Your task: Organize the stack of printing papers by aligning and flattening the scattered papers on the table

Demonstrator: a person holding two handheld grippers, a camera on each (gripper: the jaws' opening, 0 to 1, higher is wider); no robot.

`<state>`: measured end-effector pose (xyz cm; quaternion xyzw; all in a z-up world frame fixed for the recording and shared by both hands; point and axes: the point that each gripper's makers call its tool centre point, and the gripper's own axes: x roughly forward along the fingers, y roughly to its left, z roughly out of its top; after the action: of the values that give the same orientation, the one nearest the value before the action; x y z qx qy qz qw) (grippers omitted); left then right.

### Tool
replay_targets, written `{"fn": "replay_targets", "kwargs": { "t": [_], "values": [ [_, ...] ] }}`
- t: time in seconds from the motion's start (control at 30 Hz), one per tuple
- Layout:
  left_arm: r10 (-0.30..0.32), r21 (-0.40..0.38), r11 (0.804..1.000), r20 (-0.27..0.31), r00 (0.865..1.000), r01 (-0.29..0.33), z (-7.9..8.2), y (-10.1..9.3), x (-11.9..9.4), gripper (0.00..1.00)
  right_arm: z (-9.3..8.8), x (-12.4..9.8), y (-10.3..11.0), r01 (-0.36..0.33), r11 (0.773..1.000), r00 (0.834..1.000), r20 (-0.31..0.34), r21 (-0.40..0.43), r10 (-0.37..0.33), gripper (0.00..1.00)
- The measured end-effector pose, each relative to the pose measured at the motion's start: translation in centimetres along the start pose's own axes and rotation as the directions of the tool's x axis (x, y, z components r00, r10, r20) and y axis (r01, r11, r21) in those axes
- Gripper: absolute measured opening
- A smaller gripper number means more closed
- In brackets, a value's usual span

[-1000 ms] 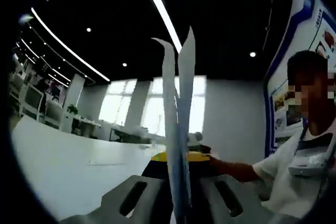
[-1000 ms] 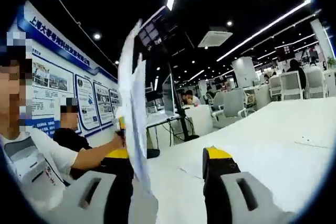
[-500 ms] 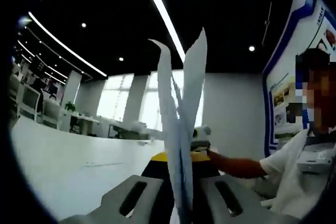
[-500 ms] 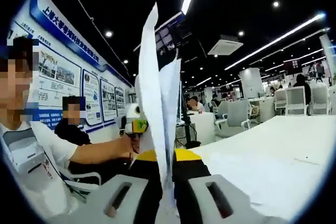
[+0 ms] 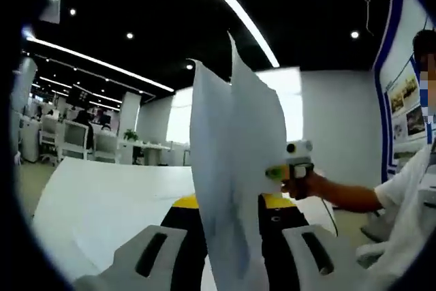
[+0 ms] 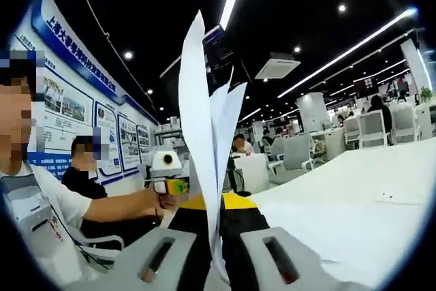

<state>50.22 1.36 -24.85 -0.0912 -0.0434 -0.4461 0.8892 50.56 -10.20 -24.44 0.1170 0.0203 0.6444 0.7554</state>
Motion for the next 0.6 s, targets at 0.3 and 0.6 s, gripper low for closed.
{"fn": "replay_targets", "kwargs": {
  "t": [0.3,0.6],
  "values": [
    [0.054,0.111,0.993,-0.028,0.998,-0.051,-0.7,-1.0,1.2,0.06,0.0,0.5,-1.3,0.131,0.991,0.991,0.003,0.006,-0.131,0.0],
    [0.095,0.069,0.993,0.007,0.995,-0.095,0.0,-1.0,0.6,0.32,-2.5,0.6,-1.6,0.192,0.981,0.977,-0.096,-0.018,-0.193,0.35]
  ]
}}
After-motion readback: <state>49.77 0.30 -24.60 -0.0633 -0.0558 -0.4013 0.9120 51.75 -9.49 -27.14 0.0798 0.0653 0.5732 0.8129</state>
